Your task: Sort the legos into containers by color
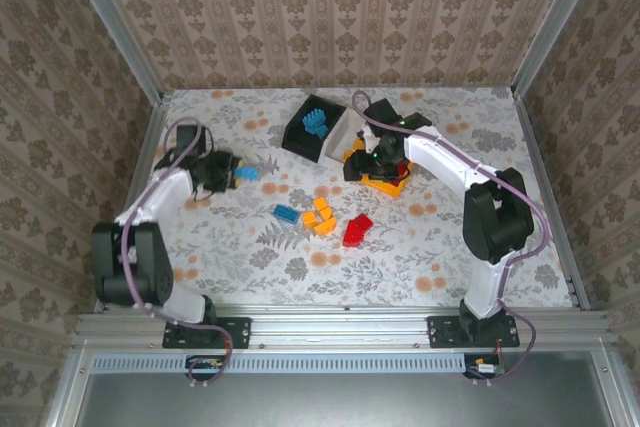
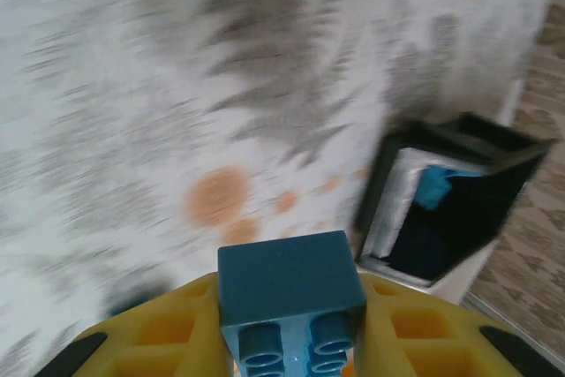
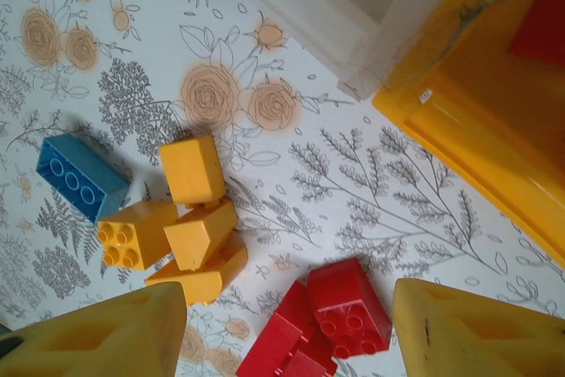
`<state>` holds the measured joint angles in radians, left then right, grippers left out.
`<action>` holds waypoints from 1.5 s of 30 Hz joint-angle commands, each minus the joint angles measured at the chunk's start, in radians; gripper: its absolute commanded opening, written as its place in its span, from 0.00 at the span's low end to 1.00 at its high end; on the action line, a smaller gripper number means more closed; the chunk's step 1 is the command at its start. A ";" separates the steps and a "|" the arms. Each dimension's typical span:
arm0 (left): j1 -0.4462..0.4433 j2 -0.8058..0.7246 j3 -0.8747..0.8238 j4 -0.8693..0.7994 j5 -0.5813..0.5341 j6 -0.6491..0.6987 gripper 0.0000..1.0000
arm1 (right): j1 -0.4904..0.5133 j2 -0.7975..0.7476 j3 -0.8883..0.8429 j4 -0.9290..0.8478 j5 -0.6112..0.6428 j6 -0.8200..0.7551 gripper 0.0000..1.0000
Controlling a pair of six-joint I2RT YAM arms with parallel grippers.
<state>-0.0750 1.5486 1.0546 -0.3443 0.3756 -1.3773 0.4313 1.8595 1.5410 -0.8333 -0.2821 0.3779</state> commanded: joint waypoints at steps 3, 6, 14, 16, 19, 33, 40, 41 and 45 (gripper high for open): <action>-0.083 0.276 0.372 0.169 0.074 0.102 0.32 | 0.006 -0.104 -0.068 0.007 0.050 0.035 0.64; -0.115 0.426 0.585 0.099 0.078 0.146 0.32 | 0.004 -0.147 -0.103 0.008 0.074 0.045 0.64; -0.193 0.701 0.923 -0.033 0.083 0.167 0.32 | 0.003 -0.217 -0.131 -0.009 0.143 0.059 0.65; -0.210 0.738 0.964 -0.053 0.086 0.167 0.33 | 0.003 -0.231 -0.133 -0.019 0.156 0.057 0.65; -0.224 0.767 0.995 -0.069 0.086 0.169 0.39 | 0.002 -0.252 -0.149 -0.026 0.174 0.056 0.66; -0.223 0.620 0.980 -0.282 0.056 0.395 0.58 | -0.002 -0.207 -0.130 0.007 0.133 0.071 0.67; -0.237 0.409 0.788 -0.659 -0.063 0.880 0.61 | -0.002 -0.148 -0.102 0.030 0.076 0.067 0.67; -0.244 0.372 0.731 -0.696 -0.097 0.952 0.62 | -0.002 -0.141 -0.097 0.034 0.067 0.069 0.67; -0.292 0.255 0.522 -0.743 -0.152 1.129 0.63 | -0.002 -0.112 -0.081 0.042 0.037 0.072 0.67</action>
<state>-0.3286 1.8286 1.6909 -0.9375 0.2962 -0.4934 0.4309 1.7294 1.4231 -0.8074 -0.1986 0.4324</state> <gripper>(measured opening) 0.627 0.668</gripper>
